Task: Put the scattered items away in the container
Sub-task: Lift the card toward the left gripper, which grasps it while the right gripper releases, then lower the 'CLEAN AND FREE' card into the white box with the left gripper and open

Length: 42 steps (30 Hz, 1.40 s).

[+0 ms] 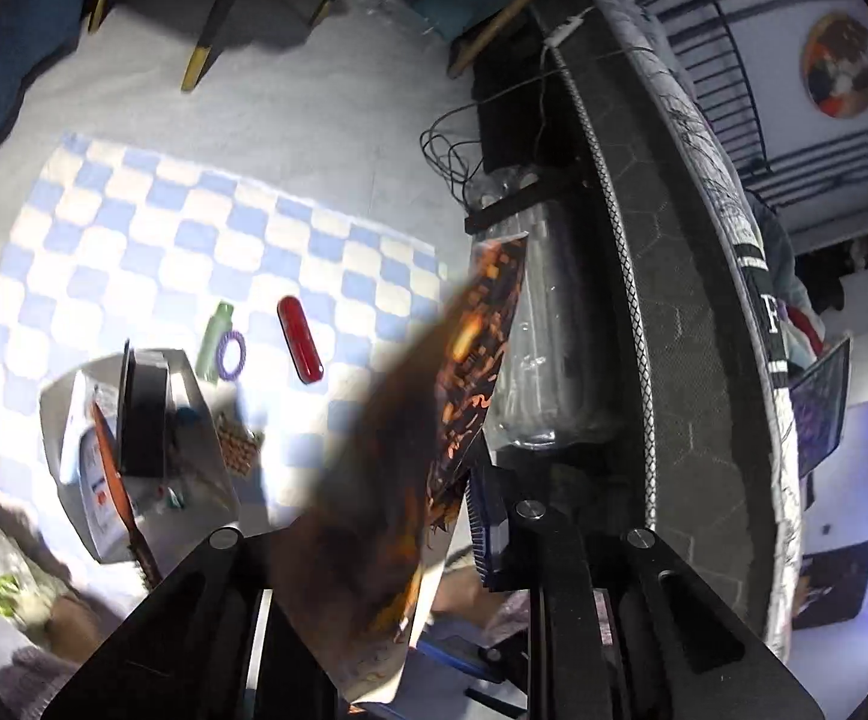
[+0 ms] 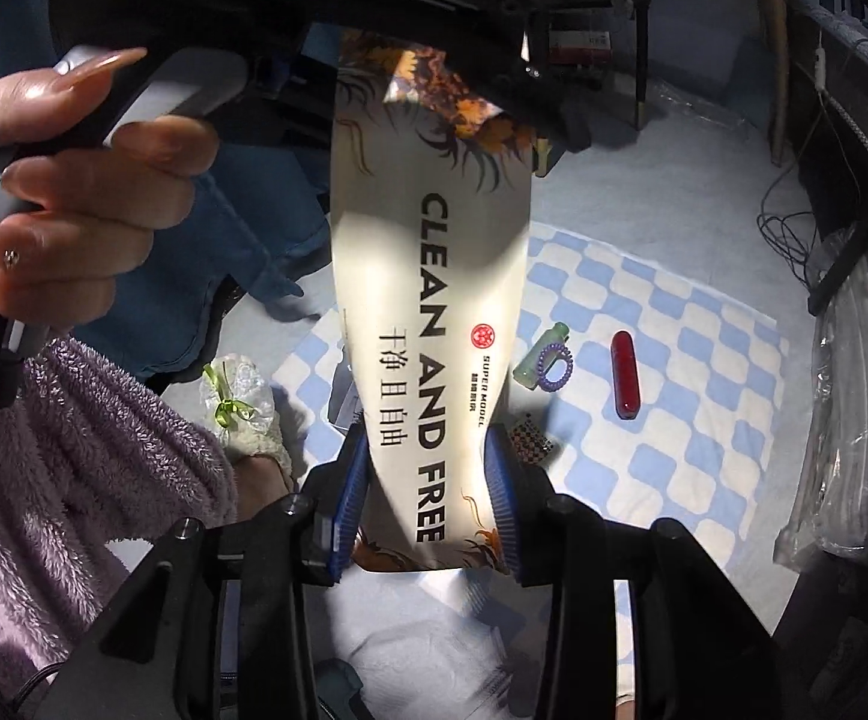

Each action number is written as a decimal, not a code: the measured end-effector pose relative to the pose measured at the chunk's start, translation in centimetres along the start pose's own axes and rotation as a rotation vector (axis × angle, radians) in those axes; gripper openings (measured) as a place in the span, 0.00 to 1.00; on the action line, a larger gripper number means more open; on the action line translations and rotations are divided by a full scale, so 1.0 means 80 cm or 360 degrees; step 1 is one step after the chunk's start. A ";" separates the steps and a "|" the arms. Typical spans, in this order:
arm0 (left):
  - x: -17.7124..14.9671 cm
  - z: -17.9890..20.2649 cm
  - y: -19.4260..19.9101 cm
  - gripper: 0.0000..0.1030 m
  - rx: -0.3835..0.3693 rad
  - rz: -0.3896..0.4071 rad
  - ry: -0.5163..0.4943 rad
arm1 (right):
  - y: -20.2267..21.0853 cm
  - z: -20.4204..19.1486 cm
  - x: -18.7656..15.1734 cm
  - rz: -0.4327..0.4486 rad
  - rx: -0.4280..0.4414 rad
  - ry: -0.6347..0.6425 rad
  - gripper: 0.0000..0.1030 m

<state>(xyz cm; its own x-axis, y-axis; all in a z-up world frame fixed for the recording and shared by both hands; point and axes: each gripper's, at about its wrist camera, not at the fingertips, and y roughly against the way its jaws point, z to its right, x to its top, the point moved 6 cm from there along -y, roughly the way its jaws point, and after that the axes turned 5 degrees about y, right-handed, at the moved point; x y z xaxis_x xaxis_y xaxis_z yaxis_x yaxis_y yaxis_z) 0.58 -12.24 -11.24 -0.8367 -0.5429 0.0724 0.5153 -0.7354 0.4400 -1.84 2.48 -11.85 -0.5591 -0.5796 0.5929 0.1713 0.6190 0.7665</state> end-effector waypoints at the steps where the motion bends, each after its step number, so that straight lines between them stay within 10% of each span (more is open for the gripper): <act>1: 0.004 -0.006 0.001 0.10 0.0009 0.0014 0.0016 | -0.002 0.000 -0.001 -0.0006 -0.0002 0.0009 0.45; 15: 0.052 -0.081 0.043 0.00 0.0195 0.0302 0.0338 | -0.027 0.067 -0.025 -0.0106 -0.0050 -0.0374 0.59; 25: 0.051 -0.076 0.002 0.00 0.0680 0.0539 0.0082 | -0.046 0.115 -0.052 -0.0175 0.0001 -0.0826 0.59; 42: 0.015 -0.079 -0.085 0.01 0.0832 0.0567 -0.0267 | -0.011 0.146 -0.046 0.0013 0.0000 -0.1041 0.59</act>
<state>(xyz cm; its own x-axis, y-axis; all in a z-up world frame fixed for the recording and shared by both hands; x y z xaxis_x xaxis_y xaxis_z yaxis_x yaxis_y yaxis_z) -2.73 -10.44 -19.83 -0.6707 -0.6152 0.4143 0.6435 -0.2049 0.7375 -9.39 10.31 -17.58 -0.9359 -0.1331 0.3262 0.1774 0.6221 0.7626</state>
